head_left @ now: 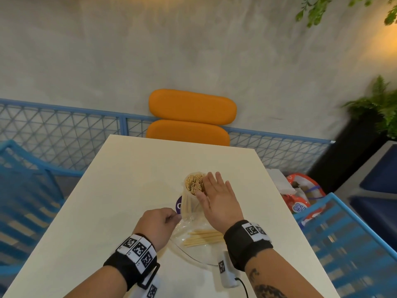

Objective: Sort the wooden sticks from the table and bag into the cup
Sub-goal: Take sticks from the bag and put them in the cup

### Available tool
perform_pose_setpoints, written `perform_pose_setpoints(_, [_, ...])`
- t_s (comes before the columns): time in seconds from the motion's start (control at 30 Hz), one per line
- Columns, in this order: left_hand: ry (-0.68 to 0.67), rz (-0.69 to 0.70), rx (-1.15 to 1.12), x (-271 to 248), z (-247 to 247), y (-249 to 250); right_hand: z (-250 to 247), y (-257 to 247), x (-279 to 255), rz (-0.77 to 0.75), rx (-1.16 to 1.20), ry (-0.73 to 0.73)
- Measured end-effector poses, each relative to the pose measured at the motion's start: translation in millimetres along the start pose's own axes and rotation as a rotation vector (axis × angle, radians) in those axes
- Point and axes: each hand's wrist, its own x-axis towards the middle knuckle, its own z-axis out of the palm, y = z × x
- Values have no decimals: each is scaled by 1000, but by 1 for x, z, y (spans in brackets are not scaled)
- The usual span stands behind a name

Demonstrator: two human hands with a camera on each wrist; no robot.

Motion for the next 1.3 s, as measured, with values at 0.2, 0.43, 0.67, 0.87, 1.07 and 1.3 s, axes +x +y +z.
perform_pose_setpoints(0.2, [-6, 4, 23, 0, 0, 1, -9, -3, -8, 24, 110, 31])
perform_pose_setpoints(0.43, [-1, 14, 30, 4, 0, -1, -16, -2, -45, 106, 577, 397])
perform_pose_setpoints(0.67, [-9, 19, 27, 1, 7, -1, 31, -9, -61, 105, 174, -302])
perform_pose_setpoints(0.87, [-10, 22, 34, -1, 7, -3, 65, -6, -55, 99, -84, -324])
perform_pose_setpoints(1.07, [-4, 23, 46, -2, 6, -6, 70, -10, -63, 78, -183, -254])
perform_pose_setpoints(1.3, [-7, 19, 31, -4, 4, -4, 55, -11, -71, 100, -24, -213])
